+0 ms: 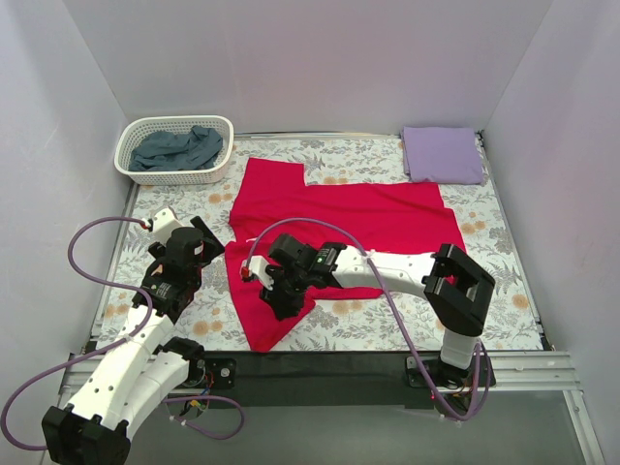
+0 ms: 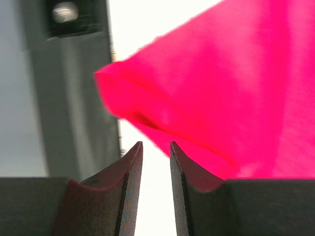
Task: Fold and stack the t-shirts
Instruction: Fold the tshirt
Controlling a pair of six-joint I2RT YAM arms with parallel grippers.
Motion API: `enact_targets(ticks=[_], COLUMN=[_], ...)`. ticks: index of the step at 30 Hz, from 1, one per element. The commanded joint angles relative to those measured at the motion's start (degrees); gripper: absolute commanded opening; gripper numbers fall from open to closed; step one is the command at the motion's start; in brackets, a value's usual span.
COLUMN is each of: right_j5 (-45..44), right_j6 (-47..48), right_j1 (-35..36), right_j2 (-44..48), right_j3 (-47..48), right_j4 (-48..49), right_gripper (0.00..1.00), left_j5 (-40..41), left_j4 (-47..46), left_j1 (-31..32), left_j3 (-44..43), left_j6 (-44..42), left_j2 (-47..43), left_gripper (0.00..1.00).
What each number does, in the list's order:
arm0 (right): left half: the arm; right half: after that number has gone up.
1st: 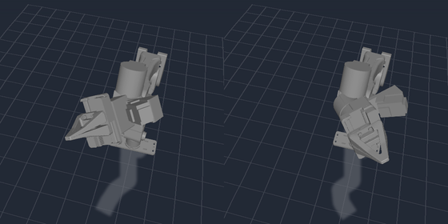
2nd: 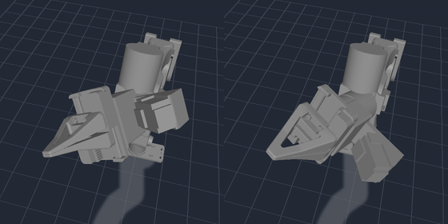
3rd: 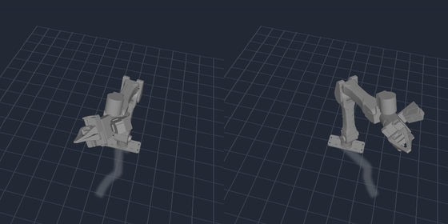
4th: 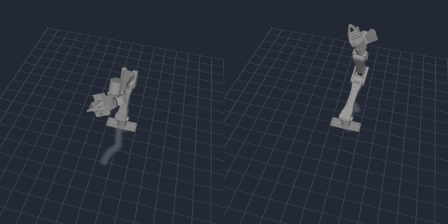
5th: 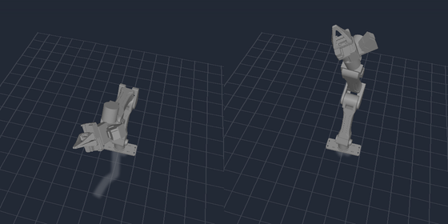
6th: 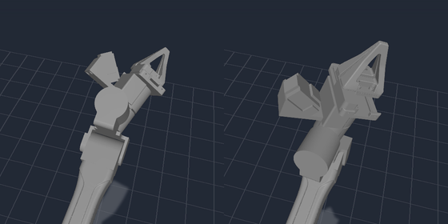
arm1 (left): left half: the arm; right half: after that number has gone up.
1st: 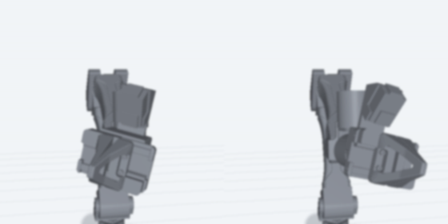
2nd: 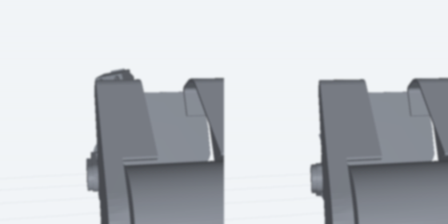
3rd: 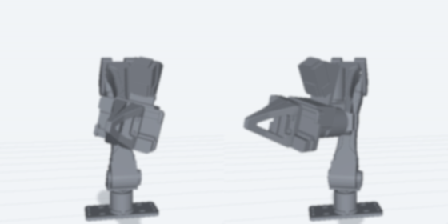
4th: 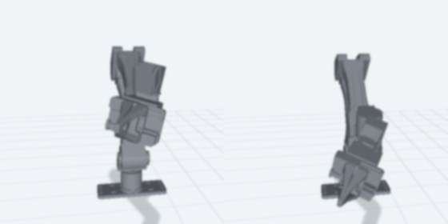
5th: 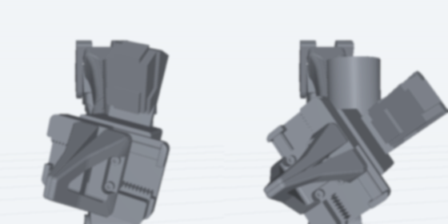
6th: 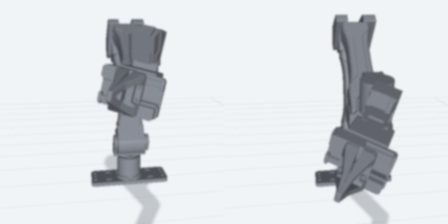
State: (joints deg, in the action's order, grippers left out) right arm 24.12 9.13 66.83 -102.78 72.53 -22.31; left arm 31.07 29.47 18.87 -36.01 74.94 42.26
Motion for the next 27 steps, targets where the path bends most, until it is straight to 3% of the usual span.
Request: enact_targets(ticks=[1,10,27], right_j5=[-9.96,-17.88,-6.37], right_j6=[-3.84,-8.77,-8.25], right_j1=[-0.91,-3.37,-4.34], right_j2=[-0.04,-5.58,-1.9], right_j3=[2.87,2.88,-3.1], right_j4=[1.04,3.49,1.57], right_gripper=[0.31,0.31,0.29], left_j5=[0.92,1.01,0.4], left_j4=[-0.65,-0.82,-0.91], left_j1=[-0.24,-0.24,-0.33], left_j3=[-0.2,-0.11,-0.29], left_j6=[-0.58,-0.76,-1.02], left_j2=[-0.34,-0.42,0.19], left_gripper=[0.72,0.72,0.72])
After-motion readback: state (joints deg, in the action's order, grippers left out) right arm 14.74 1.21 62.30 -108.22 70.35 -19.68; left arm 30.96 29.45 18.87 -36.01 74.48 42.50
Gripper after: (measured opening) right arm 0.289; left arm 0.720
